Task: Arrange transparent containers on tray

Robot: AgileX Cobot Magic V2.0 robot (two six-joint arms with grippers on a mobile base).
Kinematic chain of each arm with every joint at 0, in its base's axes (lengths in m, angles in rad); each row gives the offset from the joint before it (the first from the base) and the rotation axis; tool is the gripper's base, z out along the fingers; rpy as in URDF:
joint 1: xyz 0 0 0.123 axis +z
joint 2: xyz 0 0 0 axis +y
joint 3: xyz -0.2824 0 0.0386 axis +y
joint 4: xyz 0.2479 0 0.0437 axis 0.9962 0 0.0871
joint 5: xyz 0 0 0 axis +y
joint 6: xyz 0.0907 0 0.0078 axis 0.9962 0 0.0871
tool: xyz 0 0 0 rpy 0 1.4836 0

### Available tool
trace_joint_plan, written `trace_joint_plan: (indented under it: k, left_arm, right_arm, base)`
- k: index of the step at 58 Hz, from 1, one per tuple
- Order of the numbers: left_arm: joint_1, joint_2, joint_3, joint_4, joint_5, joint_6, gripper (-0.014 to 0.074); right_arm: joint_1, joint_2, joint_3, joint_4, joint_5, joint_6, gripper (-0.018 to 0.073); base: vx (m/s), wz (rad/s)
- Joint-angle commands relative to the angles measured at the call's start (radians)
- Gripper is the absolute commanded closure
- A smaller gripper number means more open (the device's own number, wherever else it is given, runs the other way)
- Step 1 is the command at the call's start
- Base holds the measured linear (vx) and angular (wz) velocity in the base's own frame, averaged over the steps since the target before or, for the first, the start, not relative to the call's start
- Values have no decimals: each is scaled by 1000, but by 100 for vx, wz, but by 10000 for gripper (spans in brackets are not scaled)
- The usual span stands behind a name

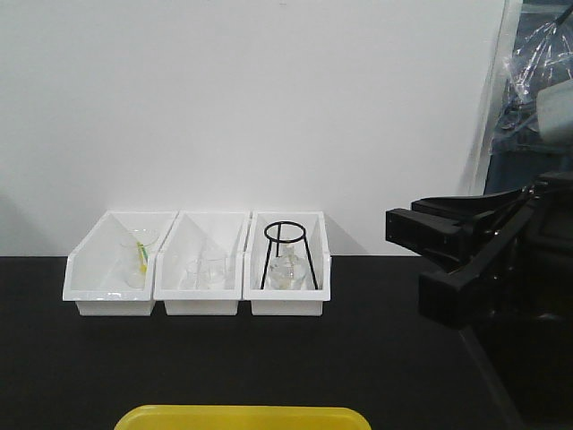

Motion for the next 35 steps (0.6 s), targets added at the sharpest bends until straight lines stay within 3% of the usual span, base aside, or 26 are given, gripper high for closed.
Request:
trace_joint_plan:
  k: [1, 5, 16, 25, 35]
  left_arm:
    - [4, -24, 34, -5, -84, -11, 605]
    - [4, -24, 34, -5, -84, -11, 605]
    - [4, -24, 34, -5, -84, -11, 605]
    - [4, -24, 34, -5, -84, -11, 605]
    - [4, -24, 34, -5, -84, -11, 605]
  right_arm:
    - [-2, -13, -28, -4, -82, -9, 352]
    - [-2, -15, -27, -15, -83, -11, 355]
    - [-38, -130, 48, -196, -32, -12, 453]
    - [-258, -309, 318, -189, -38, 21, 575]
    - [-491, -554, 638, -238, -45, 21, 573]
  base:
    - [0, 0]
    - [0, 0]
    - [0, 0]
    - [0, 0]
    - [0, 0]
